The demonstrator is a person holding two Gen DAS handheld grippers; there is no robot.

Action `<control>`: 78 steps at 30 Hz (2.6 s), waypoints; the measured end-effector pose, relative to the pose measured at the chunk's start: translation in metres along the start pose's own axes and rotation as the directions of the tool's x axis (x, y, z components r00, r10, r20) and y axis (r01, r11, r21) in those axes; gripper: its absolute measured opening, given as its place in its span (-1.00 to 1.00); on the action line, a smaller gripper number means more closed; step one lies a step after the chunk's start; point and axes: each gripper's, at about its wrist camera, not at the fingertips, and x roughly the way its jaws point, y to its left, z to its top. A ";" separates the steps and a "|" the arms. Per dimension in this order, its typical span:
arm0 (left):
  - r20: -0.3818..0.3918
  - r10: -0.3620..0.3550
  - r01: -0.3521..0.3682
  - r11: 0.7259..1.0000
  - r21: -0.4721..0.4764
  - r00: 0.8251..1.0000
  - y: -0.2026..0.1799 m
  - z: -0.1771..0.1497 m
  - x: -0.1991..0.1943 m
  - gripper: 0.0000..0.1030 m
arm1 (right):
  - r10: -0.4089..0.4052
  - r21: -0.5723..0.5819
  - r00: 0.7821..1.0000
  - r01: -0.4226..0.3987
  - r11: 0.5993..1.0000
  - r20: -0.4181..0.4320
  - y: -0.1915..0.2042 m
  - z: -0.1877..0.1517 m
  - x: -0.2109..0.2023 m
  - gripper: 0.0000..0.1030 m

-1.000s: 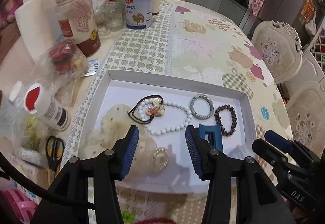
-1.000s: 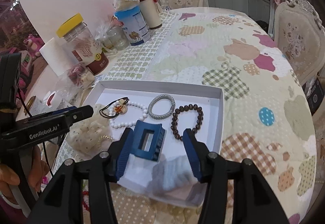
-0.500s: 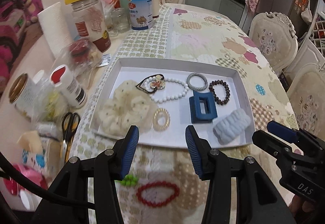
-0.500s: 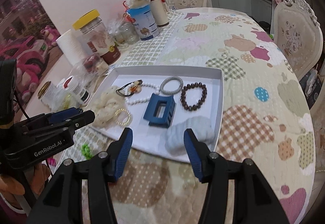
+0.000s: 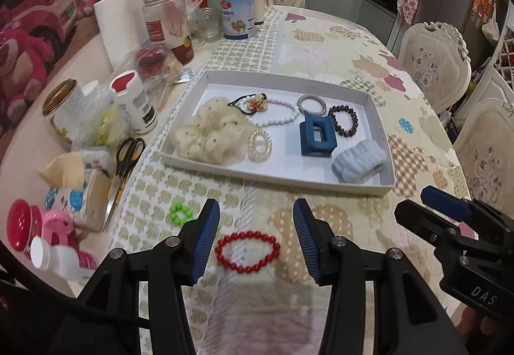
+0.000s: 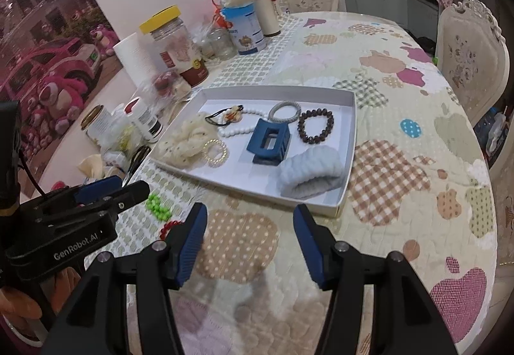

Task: Organize jewelry
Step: 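Lift both open grippers away from the tray, then grasp the red bead bracelet with the right gripper while the left grasps the green bead bracelet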

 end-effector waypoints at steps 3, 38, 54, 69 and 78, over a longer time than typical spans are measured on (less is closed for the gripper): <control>0.003 0.010 -0.010 1.000 -0.004 1.000 0.002 -0.006 -0.004 -0.14 | 0.007 -0.017 1.000 -0.007 1.000 0.000 0.005 -0.004 -0.004 0.14; -0.192 -0.028 -0.027 0.960 -0.278 0.981 0.121 -0.036 0.064 -0.14 | 0.017 -0.215 0.981 -0.060 0.975 -0.196 0.067 -0.039 0.120 0.02; -0.239 -0.031 -0.034 0.964 -0.263 0.971 0.131 -0.019 0.109 -0.14 | -0.002 -0.231 0.980 -0.045 0.972 -0.197 0.062 -0.035 0.142 -0.81; -0.205 -0.053 0.013 0.981 -0.195 0.977 0.117 -0.021 0.100 -1.00 | 0.073 -0.206 0.988 -0.101 0.973 -0.139 0.067 -0.023 0.117 -0.82; -0.126 -0.090 0.065 0.979 -0.192 0.988 0.115 -0.003 0.054 -1.00 | 0.092 -0.175 0.994 -0.102 0.979 -0.060 0.055 -0.006 0.067 -0.82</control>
